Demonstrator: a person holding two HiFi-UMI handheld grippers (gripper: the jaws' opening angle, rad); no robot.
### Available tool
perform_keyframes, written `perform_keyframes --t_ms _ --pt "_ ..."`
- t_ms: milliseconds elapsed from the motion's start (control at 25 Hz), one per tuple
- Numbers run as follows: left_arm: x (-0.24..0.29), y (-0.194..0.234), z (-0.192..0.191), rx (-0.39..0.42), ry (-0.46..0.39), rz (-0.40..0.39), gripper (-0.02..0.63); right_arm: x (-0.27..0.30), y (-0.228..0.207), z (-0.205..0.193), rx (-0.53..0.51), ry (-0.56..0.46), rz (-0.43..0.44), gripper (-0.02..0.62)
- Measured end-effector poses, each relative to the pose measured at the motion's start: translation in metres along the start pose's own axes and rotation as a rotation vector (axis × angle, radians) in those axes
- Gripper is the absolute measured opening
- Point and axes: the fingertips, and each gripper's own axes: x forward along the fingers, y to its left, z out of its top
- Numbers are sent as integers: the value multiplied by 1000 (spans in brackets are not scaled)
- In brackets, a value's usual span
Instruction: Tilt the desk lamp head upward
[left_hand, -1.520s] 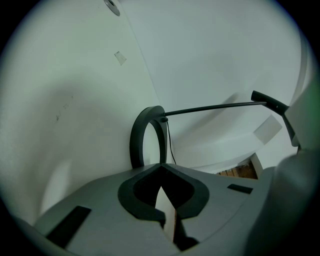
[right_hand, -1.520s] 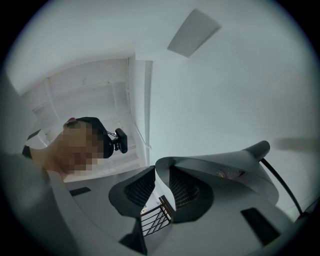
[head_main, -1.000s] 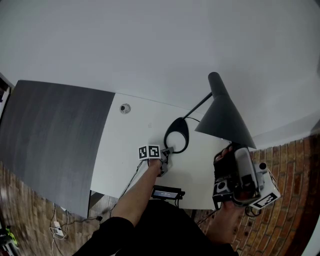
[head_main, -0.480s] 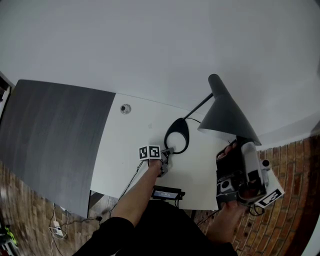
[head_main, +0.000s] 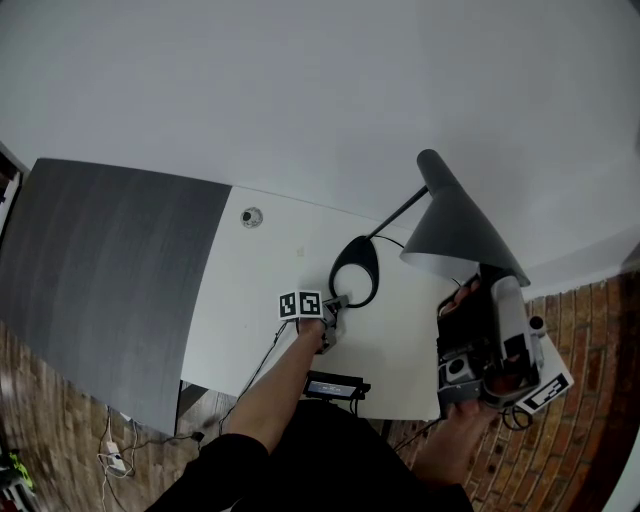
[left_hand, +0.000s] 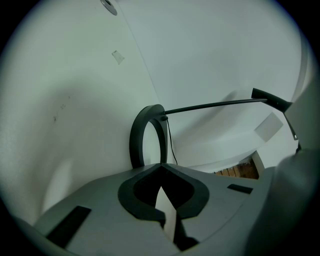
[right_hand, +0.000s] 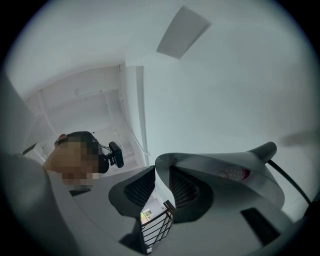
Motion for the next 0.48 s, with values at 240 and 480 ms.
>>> perform_keyframes --t_ms 240,480 --pt "0 -1 1 1 0 4 9 -3 3 -3 -13 -13 11 92" --pt "1 -1 1 0 0 4 9 -3 3 0 -40 -17 -6 92"
